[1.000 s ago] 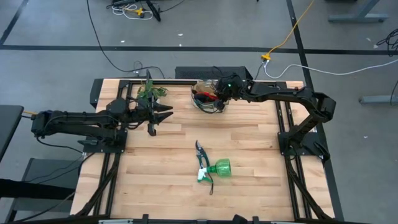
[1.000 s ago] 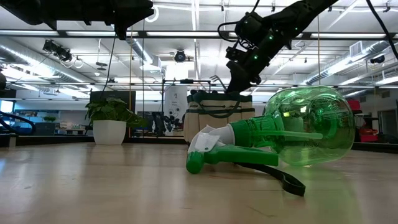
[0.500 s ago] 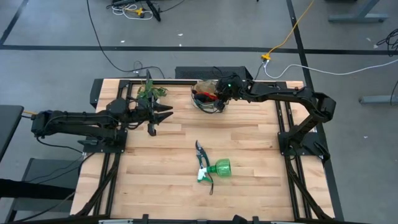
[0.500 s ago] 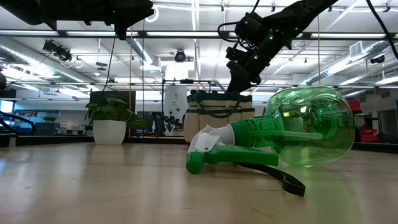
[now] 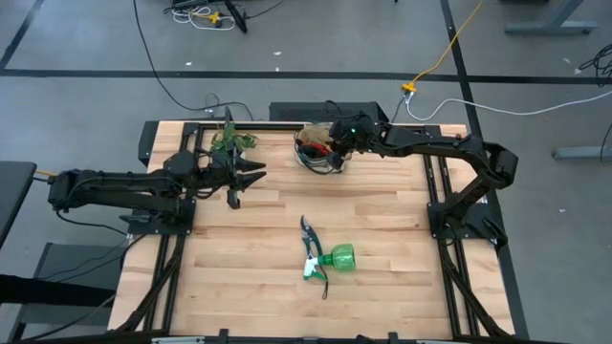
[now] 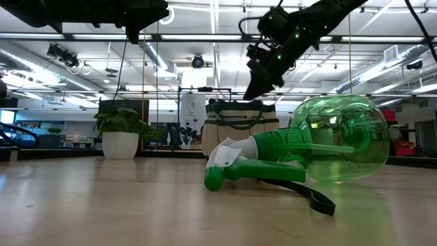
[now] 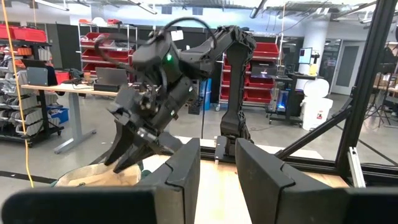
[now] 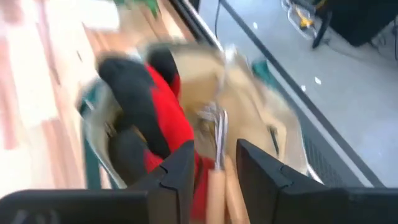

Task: Pick & Place Garden tools in Gardening bag
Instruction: Put the green spray bottle into the gardening bag

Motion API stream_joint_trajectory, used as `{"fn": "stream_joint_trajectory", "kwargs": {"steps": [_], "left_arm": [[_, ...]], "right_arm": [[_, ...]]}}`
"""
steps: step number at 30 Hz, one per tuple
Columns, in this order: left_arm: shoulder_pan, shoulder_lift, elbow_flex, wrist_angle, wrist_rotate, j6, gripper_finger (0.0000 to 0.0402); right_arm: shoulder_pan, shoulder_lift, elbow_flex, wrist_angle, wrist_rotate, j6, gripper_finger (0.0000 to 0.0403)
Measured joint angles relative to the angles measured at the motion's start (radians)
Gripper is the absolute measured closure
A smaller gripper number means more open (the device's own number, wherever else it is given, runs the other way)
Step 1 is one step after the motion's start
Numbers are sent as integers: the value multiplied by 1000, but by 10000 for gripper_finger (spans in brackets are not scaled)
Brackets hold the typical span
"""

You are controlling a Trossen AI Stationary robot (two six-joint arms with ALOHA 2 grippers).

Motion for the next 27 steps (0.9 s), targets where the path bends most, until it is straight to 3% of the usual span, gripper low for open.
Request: {"fn": "stream_joint_trajectory", "kwargs": {"steps": [12,27], "left_arm": [[-1,0,0,-24,0,-1,294],[-1,0,0,-39,6,-8,294]], "right_arm": [[116,-41,38,-55,-3,31,300],[363,-65,38,-217,-76,299,301]]}}
